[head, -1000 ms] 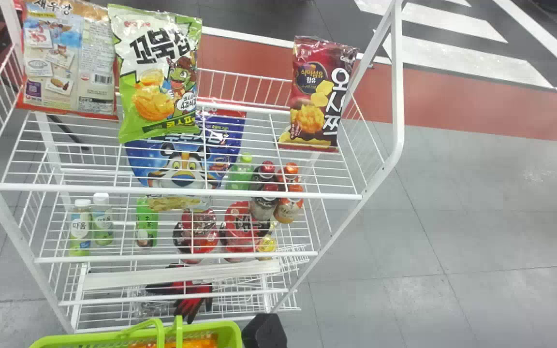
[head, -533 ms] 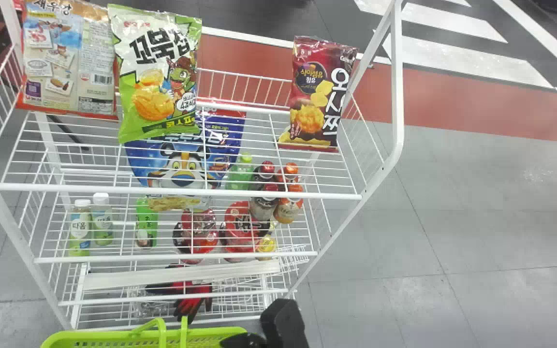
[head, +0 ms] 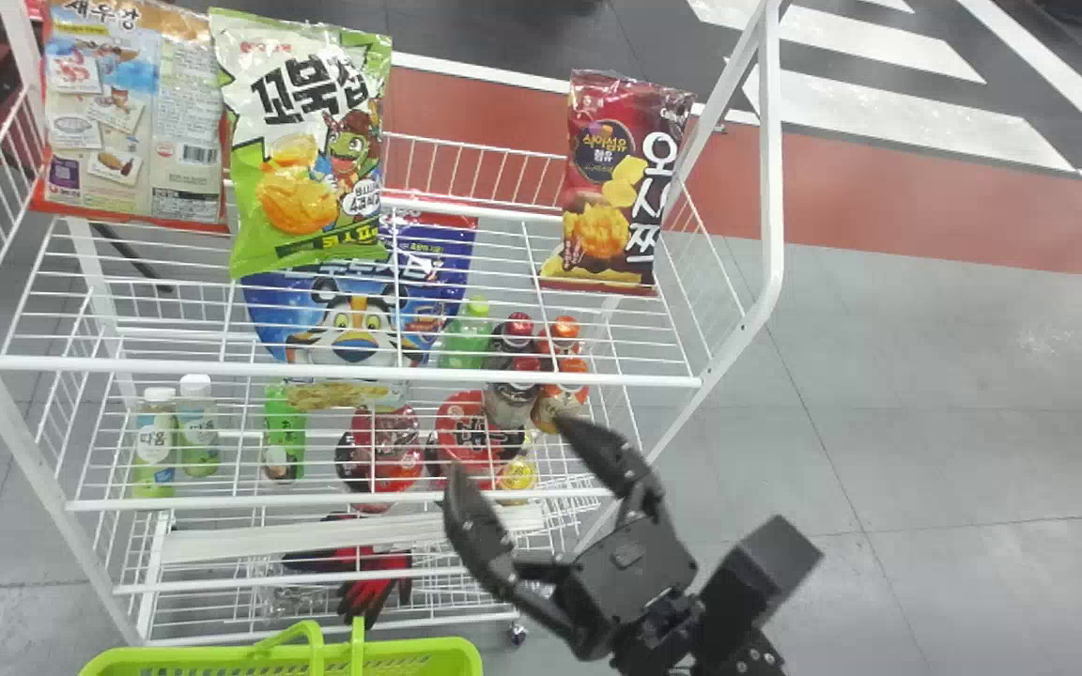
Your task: Hold basket handle with left hand then pick Gamjakkang with right hand and place into basket
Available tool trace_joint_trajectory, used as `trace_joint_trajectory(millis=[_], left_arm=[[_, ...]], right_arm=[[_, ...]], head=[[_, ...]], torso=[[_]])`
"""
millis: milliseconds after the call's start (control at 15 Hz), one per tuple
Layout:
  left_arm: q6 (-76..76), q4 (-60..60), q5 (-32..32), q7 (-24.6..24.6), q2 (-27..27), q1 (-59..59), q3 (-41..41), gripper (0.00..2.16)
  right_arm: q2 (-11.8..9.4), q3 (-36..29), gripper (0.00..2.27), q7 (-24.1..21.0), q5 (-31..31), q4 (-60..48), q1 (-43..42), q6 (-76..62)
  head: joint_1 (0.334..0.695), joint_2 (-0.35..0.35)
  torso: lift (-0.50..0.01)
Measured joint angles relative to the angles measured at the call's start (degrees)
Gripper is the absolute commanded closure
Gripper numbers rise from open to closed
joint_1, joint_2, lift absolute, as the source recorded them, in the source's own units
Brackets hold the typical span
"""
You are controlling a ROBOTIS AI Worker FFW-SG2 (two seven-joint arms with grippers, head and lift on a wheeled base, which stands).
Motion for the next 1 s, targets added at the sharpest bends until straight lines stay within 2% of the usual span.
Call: trace_joint_trajectory(millis=[133,200,467,1000], left_arm=[[-0.2,0.2,0.1,-0.2,0.1,-0.1,0.0,2.15],[-0.4,0.3,0.3,-0.4,0.2,-0.1,0.1,2.15],[-1.6,0.7,0.8,-1.1,0.4,-0.3,0.4,2.15],[-2.9,0.8,1.5,-1.3,0.7,-0.4,0.7,2.15]], right_arm=[[1.7,0.4,0.06,-5.0,0.3,-0.2,0.1,-0.9],[2.5,0.5,0.06,-6.0,0.5,-0.3,0.1,-0.8],[5.6,-0.4,0.06,-6.2,1.5,-2.4,0.6,4.2],[6.5,-1.5,0.06,-6.4,3.2,-3.8,0.9,3.9]], head=[[0.695,-0.350],[0.695,-0.350],[0.695,-0.350],[0.695,-0.350]], torso=[[-0.019],[-0.019],[-0.019],[-0.019]])
